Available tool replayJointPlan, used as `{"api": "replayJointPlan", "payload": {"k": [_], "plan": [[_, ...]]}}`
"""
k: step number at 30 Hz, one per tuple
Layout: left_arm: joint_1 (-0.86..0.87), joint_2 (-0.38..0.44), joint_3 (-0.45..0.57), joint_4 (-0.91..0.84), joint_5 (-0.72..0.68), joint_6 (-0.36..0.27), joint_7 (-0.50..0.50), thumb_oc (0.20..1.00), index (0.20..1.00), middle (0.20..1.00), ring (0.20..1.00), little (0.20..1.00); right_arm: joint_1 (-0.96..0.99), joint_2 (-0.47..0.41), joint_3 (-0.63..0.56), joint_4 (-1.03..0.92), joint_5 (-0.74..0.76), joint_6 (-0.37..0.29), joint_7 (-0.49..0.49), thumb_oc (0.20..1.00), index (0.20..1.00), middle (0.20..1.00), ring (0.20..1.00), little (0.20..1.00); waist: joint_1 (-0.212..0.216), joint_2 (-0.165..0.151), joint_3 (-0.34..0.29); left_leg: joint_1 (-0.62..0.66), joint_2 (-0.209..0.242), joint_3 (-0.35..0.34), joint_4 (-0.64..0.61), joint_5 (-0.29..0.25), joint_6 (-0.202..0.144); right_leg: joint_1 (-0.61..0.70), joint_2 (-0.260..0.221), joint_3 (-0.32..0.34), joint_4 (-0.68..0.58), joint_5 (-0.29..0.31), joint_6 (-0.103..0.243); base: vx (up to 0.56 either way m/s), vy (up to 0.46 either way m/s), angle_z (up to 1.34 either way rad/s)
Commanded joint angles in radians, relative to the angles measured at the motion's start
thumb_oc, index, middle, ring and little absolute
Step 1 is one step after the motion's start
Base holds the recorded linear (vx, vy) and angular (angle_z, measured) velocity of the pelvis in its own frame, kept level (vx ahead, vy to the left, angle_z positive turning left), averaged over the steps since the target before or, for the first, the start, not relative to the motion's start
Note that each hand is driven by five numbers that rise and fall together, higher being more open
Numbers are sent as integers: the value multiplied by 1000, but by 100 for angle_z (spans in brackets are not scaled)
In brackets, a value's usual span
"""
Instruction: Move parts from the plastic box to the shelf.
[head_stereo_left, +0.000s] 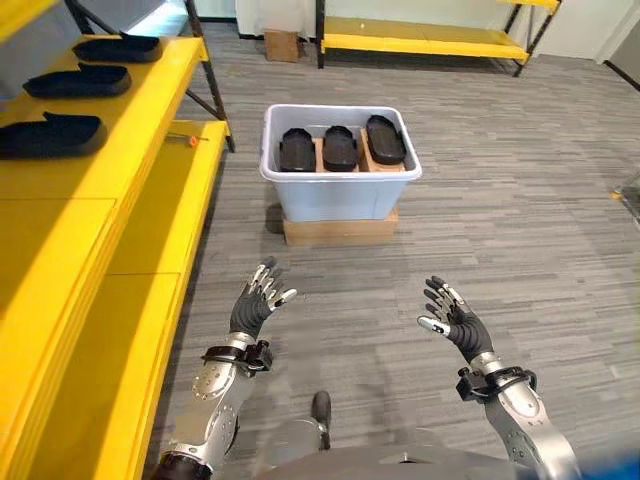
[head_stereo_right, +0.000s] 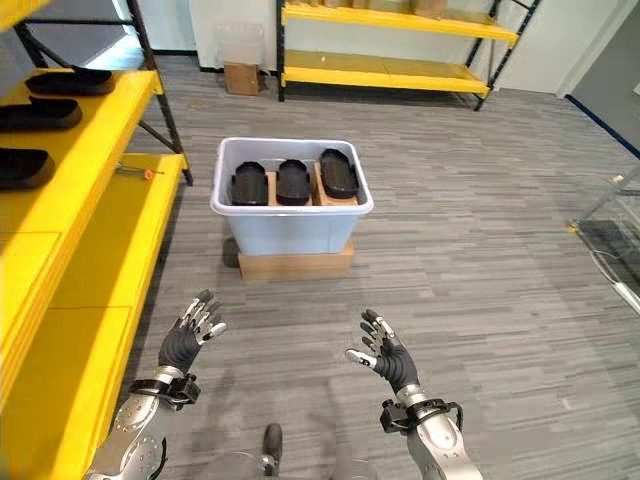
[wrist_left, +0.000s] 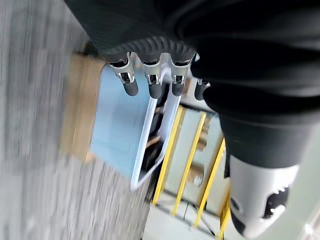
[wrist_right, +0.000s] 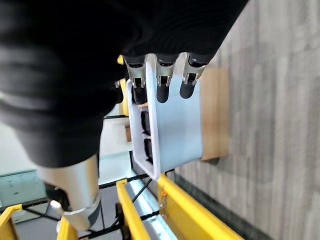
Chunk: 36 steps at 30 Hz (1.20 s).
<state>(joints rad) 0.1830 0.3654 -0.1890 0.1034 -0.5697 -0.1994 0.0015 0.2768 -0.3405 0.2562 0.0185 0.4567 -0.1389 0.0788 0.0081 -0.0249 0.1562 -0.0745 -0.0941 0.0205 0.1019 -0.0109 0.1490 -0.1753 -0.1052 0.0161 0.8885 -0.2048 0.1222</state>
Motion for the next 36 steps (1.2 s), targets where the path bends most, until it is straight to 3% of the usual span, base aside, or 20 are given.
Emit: {"api": "replayJointPlan", "payload": {"k": [1, 3, 4, 6, 8, 10, 14, 17, 20, 22, 25, 28, 30, 31, 32, 36], "plan": [[21, 29, -9, -70, 19, -38, -5, 1000, 1000, 1000, 1000, 1000, -7, -10, -28, -30, 9, -40, 6, 1000, 1000, 1000, 1000, 1000, -24, 11, -6, 35, 59, -21, -5, -42, -75, -49, 19, -75, -312, 246, -23, 435, 24, 20], [25, 26, -12, -66, 13, -37, -10, 1000, 1000, 1000, 1000, 1000, -5, -13, -29, -29, 17, -41, 6, 1000, 1000, 1000, 1000, 1000, -34, 13, 1, 58, 58, -26, -6, -59, -81, -51, 8, -100, -387, 217, -31, 223, -43, 35], [26, 26, -14, -63, 10, -38, -15, 1000, 1000, 1000, 1000, 1000, -9, -16, -29, -23, 22, -42, 6, 1000, 1000, 1000, 1000, 1000, -40, 10, 4, 81, 55, -29, -12, -76, -88, -59, 2, -112, -497, 218, -28, 239, -83, 40], [25, 18, -12, -54, 9, -38, -15, 1000, 1000, 1000, 1000, 1000, -18, -21, -27, -17, 18, -39, 4, 1000, 1000, 1000, 1000, 1000, -54, 1, 4, 120, 53, -41, -21, -101, -106, -74, 0, -102, -696, 247, -13, 391, -152, 22], [26, 10, -5, -44, 16, -42, -19, 1000, 1000, 1000, 1000, 1000, -26, -31, -21, -23, 1, -31, 11, 1000, 1000, 1000, 1000, 1000, -64, -10, 6, 174, 65, -58, -34, -130, -128, -91, -22, -86, -808, 300, 12, 412, -197, 15], [33, -9, -20, -34, 27, -42, -33, 1000, 1000, 1000, 1000, 1000, -20, -42, -28, -34, -10, -35, 11, 1000, 1000, 1000, 1000, 1000, -65, -15, -14, 211, 85, -59, -28, -142, -141, -57, -8, -92, -790, 314, 2, 505, -300, 26], [25, -21, -28, -29, 8, -42, -37, 1000, 1000, 1000, 1000, 1000, -24, -49, -35, -37, 8, -39, 10, 1000, 1000, 1000, 1000, 1000, -71, -10, -34, 236, 130, -78, -18, -135, -169, -47, 22, -110, -747, 279, -22, 309, -223, 24], [17, -31, -37, -29, -14, -43, -34, 1000, 1000, 1000, 1000, 1000, -33, -61, -42, -31, 27, -50, 2, 1000, 1000, 1000, 1000, 1000, -74, -3, -48, 209, 180, -93, 66, -40, -213, -9, 63, -129, -735, 222, -61, 325, -293, 19], [19, -27, -42, -28, -22, -39, -32, 1000, 1000, 1000, 1000, 1000, -30, -77, -50, -29, 38, -57, -3, 1000, 1000, 1000, 1000, 1000, -60, -28, -30, 87, 183, -77, 337, 91, -233, 59, 74, -128, -773, 202, -99, 186, -248, 6], [27, -25, -41, -36, -26, -34, -31, 1000, 1000, 1000, 1000, 1000, -23, -84, -54, -31, 37, -55, -12, 1000, 1000, 1000, 1000, 1000, -43, -52, -4, 24, 193, -21, 426, 90, -222, 109, 71, -133, -799, 187, -116, 185, -245, 11], [33, -26, -38, -38, -22, -35, -26, 1000, 1000, 1000, 1000, 1000, -26, -75, -62, -17, 33, -58, -39, 1000, 1000, 1000, 1000, 1000, -11, -66, 16, -131, 120, 25, 378, 18, -201, 157, 58, -118, -847, 188, -104, 166, -98, 5], [48, -24, -33, -44, -23, -38, -27, 1000, 1000, 1000, 1000, 1000, -20, -74, -67, -17, 28, -60, -39, 1000, 1000, 1000, 1000, 1000, -5, -60, 7, -153, 139, 60, 246, 5, -189, 181, 61, -111, -867, 178, -91, 200, 27, -9], [58, -23, -32, -45, -12, -39, -29, 1000, 1000, 1000, 1000, 1000, -10, -73, -69, -17, 22, -60, -34, 1000, 1000, 1000, 1000, 1000, 0, -46, -3, -170, 172, 79, 82, 64, -192, 217, 78, -109, -879, 160, -85, 336, 60, -19], [57, -21, -31, -43, 0, -38, -25, 1000, 1000, 1000, 1000, 1000, -5, -76, -64, -11, 15, -58, -32, 1000, 1000, 1000, 1000, 1000, 10, -29, -4, -175, 187, 90, -69, 151, -208, 252, 99, -96, -877, 136, -85, 465, 94, -29], [54, -23, -30, -42, 8, -38, -26, 1000, 1000, 1000, 1000, 1000, -4, -77, -59, -6, 9, -58, -31, 1000, 1000, 1000, 1000, 1000, 16, -23, -6, -176, 185, 89, -128, 170, -209, 273, 106, -86, -876, 122, -84, 474, 108, -26], [63, -34, -21, -45, 6, -39, -28, 1000, 1000, 1000, 1000, 1000, 15, -61, -50, -5, -6, -45, -6, 1000, 1000, 1000, 1000, 1000, 22, -18, -32, -137, 180, 59, -139, 200, -205, 326, 99, -56, -834, 72, -72, 414, 153, -53]]}}
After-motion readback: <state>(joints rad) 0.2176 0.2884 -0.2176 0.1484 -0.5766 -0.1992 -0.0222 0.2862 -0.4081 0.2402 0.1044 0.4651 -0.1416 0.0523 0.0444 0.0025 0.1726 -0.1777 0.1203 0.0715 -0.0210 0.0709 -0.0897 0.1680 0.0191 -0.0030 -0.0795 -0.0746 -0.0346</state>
